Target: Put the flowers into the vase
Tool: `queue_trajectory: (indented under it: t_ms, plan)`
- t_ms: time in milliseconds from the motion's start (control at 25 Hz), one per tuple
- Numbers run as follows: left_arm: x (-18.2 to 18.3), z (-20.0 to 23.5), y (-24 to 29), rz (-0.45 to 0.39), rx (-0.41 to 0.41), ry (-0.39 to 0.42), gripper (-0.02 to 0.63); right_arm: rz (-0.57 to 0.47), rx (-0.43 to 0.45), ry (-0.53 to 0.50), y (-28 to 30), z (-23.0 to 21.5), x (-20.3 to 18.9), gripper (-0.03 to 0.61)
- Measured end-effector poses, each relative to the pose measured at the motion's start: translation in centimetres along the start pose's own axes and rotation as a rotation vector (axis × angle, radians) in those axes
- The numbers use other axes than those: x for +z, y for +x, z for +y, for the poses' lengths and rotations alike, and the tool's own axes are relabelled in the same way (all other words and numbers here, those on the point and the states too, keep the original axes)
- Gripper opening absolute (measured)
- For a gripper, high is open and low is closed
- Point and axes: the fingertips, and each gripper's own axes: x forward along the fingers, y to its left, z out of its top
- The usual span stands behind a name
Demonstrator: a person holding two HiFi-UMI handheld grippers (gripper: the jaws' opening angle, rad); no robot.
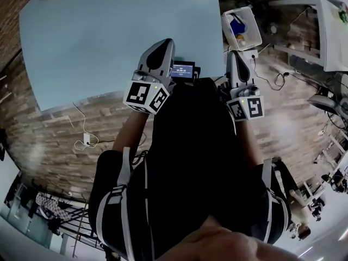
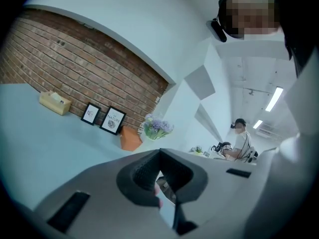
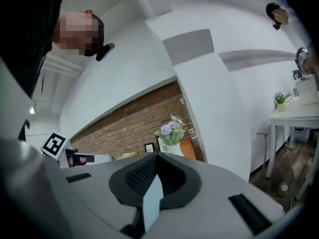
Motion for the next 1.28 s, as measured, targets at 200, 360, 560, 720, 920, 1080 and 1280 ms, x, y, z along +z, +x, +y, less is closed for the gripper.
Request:
queue_trajectory:
  t_ms: [200,360,560,720,920,1080,1280]
  plan:
    - [-1.5,-6.1,-2.1,-0.018,0.044,0.035,0.029,-0.063,0.043,-0.014,-7.8,1.0,1.8,0.018]
    - [-5.7,-12.7,-4.2,-0.021,0.120,0.014,0.029,-0.031,0.066,0.042,-15.0,-1.6,0.5,0.018]
    - [-10.1,-18.8,-10.9,-0.017,0.197,0.026,0.029,0.001,0.195,0.067,-21.6,0.3,-2.2,0.018]
    - [-11.7,-22.2,-14.1,-0.023,0.205,0.058,0.029,0.024,0.268,0.056,-25.6,2.6,-2.5,0.018]
    - [-11.4,-22.4,-16.8,-0.086,0.184,0.030,0.029,0.031,0.244,0.133,-26.8,5.6,-4.3,0.018]
    - [-11.6,-22.2,-21.1,-0.112,0.159,0.030,0.029,0.077,0.245,-0.075,-27.6,10.7,-5.8,0.018]
    - [-14.6,-21.2,-27.5,-0.098,0.139,0.004,0.029,0.080,0.212,-0.098,-32.6,14.9,-6.7,0.018]
